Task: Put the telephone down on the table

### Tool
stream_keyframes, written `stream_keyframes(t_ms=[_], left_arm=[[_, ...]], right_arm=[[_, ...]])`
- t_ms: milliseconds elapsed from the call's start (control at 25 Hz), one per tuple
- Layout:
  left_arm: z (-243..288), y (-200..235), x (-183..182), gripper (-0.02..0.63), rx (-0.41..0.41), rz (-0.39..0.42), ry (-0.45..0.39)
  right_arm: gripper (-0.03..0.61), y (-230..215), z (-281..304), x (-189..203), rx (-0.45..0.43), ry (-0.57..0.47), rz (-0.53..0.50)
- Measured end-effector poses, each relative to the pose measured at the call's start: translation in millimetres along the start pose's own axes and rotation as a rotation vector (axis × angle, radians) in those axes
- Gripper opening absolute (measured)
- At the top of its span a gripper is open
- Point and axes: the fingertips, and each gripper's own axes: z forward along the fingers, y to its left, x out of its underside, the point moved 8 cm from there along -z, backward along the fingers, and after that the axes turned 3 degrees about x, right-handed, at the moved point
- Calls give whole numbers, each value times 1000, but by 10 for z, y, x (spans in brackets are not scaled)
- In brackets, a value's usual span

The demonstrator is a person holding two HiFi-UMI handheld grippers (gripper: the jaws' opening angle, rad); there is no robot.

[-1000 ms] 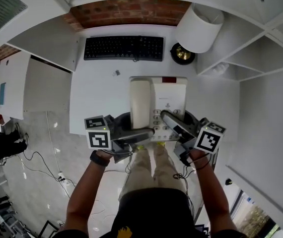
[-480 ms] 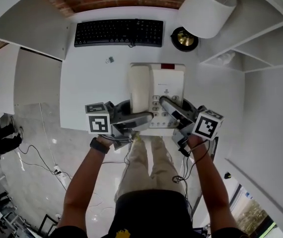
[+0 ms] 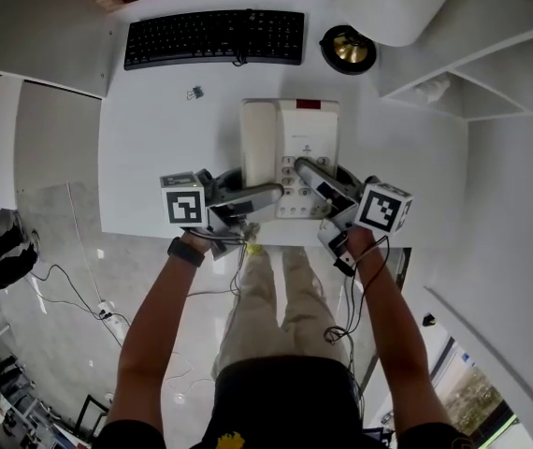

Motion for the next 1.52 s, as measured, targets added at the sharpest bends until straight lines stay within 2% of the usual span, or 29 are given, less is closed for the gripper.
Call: stream_keyframes(t_ms=[200, 360, 480, 680, 840, 960, 1080, 1200, 1400, 1520], left_arm=[[0, 131, 48, 420, -24, -46, 7], [7, 352, 71, 425, -56, -74, 10], [7, 503, 84, 428, -72, -65, 19], [-37, 618, 120, 430, -75, -178, 9], [9, 612, 93, 417, -41, -271, 3], [-33, 633, 106, 430, -134, -244, 68], [-110, 650, 107, 426, -206, -249, 72], [-77, 633, 125, 419, -150, -293, 32], [-130, 653, 153, 408, -173, -281, 24], [-76, 609, 127, 407, -115, -292, 4]], right_arm=[[261, -131, 49, 92, 8, 4, 66], [262, -334, 142, 118, 30, 25, 76], [263, -453, 201, 143, 52, 48, 73], [265, -538, 248, 214, 98, 74, 142], [265, -557, 271, 198, 123, 85, 177], [265, -558, 271, 217, 126, 94, 171], [265, -561, 284, 201, 132, 117, 156], [265, -568, 293, 197, 134, 124, 152], [267, -560, 280, 216, 136, 118, 151], [272, -544, 277, 210, 150, 98, 135]])
